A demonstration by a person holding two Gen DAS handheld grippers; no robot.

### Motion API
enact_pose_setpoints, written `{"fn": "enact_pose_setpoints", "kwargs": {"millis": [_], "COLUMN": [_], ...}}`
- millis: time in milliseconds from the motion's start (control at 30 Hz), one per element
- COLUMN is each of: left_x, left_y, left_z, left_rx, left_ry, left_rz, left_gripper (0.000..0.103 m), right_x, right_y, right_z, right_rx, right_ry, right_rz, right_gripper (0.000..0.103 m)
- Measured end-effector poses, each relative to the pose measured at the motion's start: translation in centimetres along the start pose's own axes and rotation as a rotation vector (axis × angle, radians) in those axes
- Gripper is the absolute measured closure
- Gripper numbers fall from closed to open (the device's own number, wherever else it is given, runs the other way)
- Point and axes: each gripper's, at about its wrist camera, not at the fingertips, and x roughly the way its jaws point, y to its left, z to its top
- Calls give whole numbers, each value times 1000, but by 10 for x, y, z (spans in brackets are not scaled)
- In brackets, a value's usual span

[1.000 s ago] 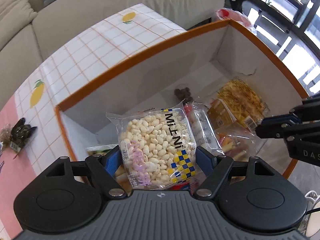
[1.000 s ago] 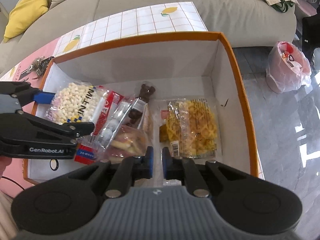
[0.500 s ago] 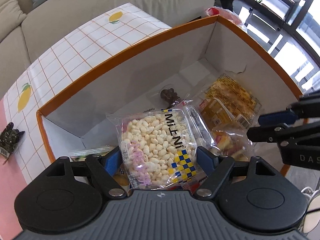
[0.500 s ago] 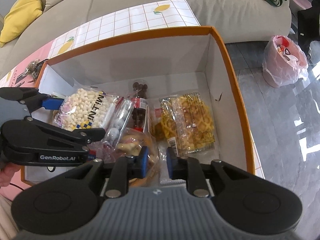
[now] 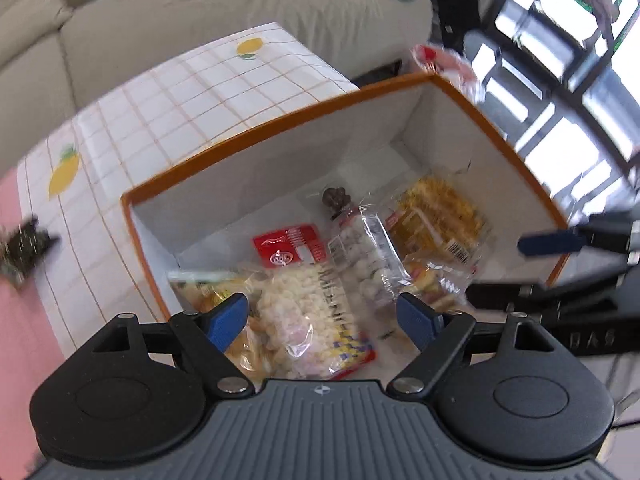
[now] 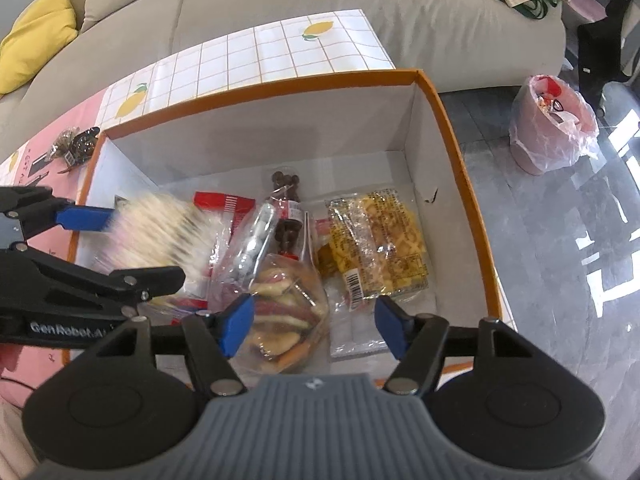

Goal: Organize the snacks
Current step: 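Withdraw both tools from the box back toward the remaining packets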

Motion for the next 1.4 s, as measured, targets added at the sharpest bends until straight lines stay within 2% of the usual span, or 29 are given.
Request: {"fn": "enact_pose_setpoints", "kwargs": {"millis": [67,267,333,400,600,667,867,1000,1200,1300,1400], "left_x": [-7,-41,-56,-70,-116,-130,-164,-177,-182,-177,-172], "left_y": [5,4,7,9,28,36,60,78,105,114,123], "left_z": [-2,-11,-18,-27,-66,-80,-123,-150,-189,-202,-213], "left_rx": [-30,-33,-44,-51,-85,-99,-163,-221,-315,-331,-343], "left_ry": [-16,-104,-140,-186,-298,-322,-375,-397,-416,-417,-414], "left_rz": [-3,20,32,52,79,109,206,244,289,314,320], "left_gripper": [4,4,4,4,7,8,10,10,10,13,16], "right_x": [-4,-18,-25,-33,-62,-69,-84,-88,-83,-73,-63], "right_y": [3,12,15,19,60,76,131,161,203,216,231], "right_z": [-3,-11,-13,-16,-32,-39,-62,-80,-107,-119,-133], "right_rx": [0,-2,8,20,-30,-62,-99,-96,-93,-72,-83], "right_ry": [-3,-13,-24,-41,-166,-206,-329,-403,-487,-511,-569], "right_rz": [6,4,17,30,57,57,88,94,92,102,74], "right_gripper": [33,33,29,20,17,13,12,11,11,11,11]}}
